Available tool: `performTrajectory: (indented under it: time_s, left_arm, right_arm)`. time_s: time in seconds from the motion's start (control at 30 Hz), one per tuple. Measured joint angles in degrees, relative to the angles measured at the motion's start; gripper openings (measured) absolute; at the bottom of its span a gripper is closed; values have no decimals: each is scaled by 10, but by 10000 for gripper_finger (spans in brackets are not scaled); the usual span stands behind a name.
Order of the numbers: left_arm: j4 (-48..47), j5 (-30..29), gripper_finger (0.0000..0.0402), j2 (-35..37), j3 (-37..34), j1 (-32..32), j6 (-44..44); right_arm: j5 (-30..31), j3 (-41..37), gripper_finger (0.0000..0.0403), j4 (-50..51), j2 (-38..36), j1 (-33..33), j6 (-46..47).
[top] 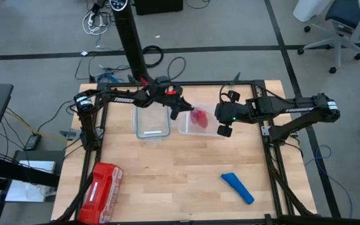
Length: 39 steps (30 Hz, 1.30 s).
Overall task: Roll bandage
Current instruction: Open the transparent zip bag
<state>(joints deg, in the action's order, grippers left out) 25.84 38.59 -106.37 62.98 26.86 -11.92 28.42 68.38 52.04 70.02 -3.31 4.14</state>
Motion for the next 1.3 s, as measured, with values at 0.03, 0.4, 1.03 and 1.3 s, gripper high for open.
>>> performTrajectory:
  time_s: [0.03,0.4,1.03,1.3]
  left_arm:
    - [-37,-5,18,0,13,-2,21]
    - [-312,-175,18,0,146,-57,245]
    - [-326,-298,19,0,176,-112,265]
    - [-326,-317,19,0,176,-117,263]
  right_arm:
    - [0,0,110,-5,0,-1,-3]
    - [-68,-14,106,-120,2,26,-64]
    - [-117,-134,98,-235,2,103,-89]
    - [-137,-147,97,-241,3,121,-85]
